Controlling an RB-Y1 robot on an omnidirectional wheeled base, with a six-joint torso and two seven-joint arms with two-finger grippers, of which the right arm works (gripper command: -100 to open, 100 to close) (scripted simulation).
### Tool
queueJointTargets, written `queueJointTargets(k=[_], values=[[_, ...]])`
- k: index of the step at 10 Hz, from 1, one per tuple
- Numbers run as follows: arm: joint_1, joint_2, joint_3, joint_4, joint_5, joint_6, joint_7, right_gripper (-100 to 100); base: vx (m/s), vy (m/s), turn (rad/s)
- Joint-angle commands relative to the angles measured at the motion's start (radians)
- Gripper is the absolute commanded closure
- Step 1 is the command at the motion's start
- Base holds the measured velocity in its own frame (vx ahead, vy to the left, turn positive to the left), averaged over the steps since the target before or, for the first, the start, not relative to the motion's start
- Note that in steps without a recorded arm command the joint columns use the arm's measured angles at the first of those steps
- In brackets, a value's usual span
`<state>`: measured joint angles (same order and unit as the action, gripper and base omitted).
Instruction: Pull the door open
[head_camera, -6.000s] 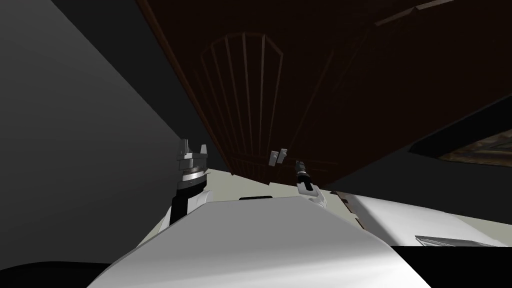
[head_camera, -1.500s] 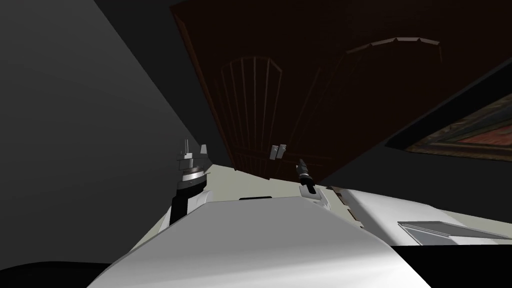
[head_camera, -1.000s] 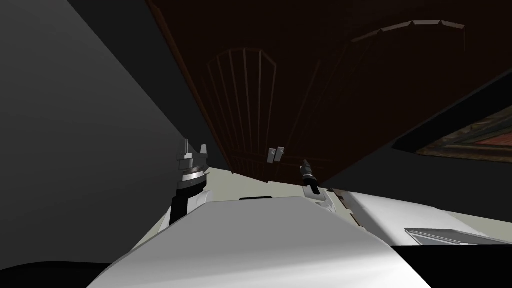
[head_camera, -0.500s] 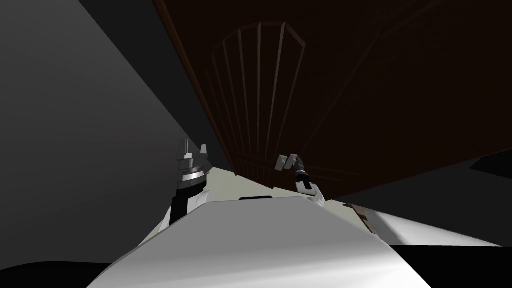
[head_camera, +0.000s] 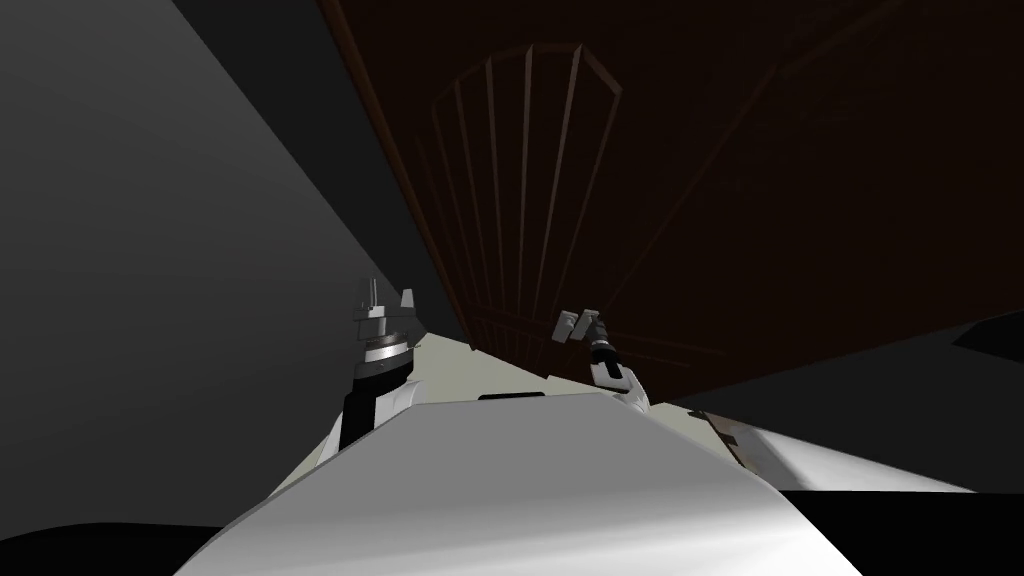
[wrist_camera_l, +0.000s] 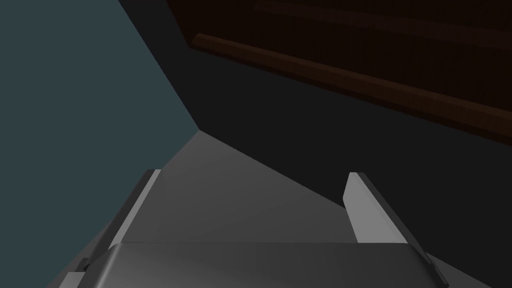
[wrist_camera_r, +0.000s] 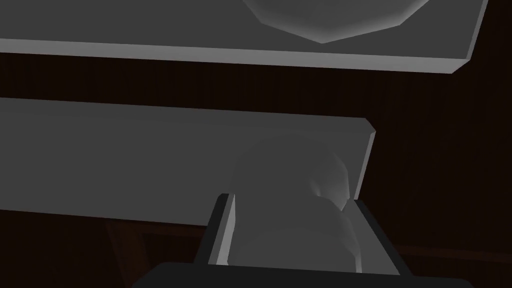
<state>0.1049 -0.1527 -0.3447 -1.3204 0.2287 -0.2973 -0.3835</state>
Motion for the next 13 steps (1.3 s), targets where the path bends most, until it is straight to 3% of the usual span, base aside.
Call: queueJointTargets(k=[1, 2, 5, 6, 10, 12, 13], values=[[0.002, -0.004, -0.007, -0.001, -0.001, 0.002, -0.001, 100, 0.000, 0.000, 0.000], [0.002, -0.004, -0.007, -0.001, -0.001, 0.002, -0.001, 100, 0.000, 0.000, 0.000], [0.036, -0.033, -0.041, 0.009, -0.006, 0.006, -0.005, 100, -0.164, -0.113, -0.140], [0.042, -0.021, -0.026, 0.000, -0.004, -0.004, -0.007, -100, -0.196, -0.017, -0.012], [0.054, -0.015, 0.003, -0.015, -0.001, -0.015, -0.020, -100, -0.203, 0.087, 0.025], [0.042, -0.004, 0.038, -0.031, 0.004, -0.026, -0.029, -100, -0.141, 0.111, 0.140], [0.052, -0.008, 0.026, -0.026, 0.002, -0.026, -0.028, -100, -0.023, 0.063, 0.024]])
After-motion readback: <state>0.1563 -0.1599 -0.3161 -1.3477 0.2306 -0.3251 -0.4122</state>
